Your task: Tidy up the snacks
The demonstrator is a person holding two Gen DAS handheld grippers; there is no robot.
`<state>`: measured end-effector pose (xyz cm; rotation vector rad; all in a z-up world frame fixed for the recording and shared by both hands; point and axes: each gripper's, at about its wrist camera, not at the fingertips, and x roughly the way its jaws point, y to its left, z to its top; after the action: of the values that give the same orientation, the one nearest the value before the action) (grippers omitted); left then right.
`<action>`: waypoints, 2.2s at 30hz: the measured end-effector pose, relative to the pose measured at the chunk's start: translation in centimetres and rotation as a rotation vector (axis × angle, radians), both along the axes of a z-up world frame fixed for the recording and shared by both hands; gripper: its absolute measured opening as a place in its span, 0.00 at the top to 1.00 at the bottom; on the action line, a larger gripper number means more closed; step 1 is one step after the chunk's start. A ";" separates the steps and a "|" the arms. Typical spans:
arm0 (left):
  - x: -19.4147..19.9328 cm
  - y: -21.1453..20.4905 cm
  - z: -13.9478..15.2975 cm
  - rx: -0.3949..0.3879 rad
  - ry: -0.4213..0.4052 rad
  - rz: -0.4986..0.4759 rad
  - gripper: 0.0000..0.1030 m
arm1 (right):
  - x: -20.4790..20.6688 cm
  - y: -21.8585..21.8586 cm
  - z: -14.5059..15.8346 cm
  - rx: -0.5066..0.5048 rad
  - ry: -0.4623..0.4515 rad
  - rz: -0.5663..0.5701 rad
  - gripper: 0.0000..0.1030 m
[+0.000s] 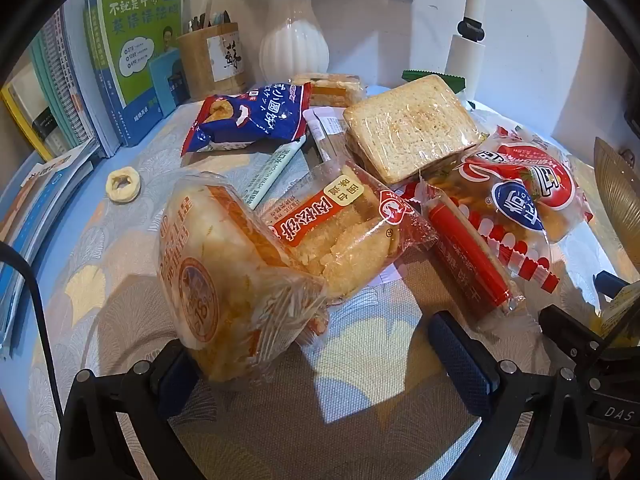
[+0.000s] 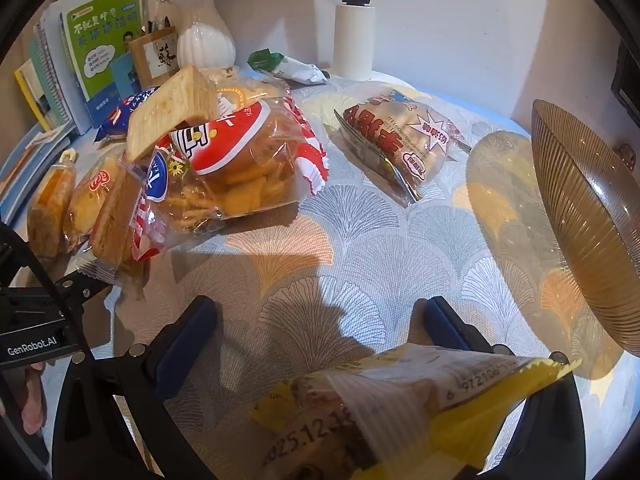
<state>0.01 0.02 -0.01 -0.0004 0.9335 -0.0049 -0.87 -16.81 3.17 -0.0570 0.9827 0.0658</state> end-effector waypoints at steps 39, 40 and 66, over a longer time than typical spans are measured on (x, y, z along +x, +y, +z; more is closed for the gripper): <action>0.0 0.0 0.0 0.004 0.000 0.000 0.00 | 0.0 -0.1 -0.1 -0.004 0.002 -0.002 0.00; 0.0 0.0 0.0 0.004 0.000 0.000 0.00 | 0.0 -0.1 0.0 -0.005 0.002 -0.002 0.00; 0.2 -0.1 -0.1 0.001 0.003 0.026 0.00 | 0.0 -0.2 -0.1 0.007 0.002 -0.004 0.00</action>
<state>0.24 -0.05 -0.14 -0.0115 0.9361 0.0199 -0.88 -16.96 3.07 -0.0484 0.9844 0.0651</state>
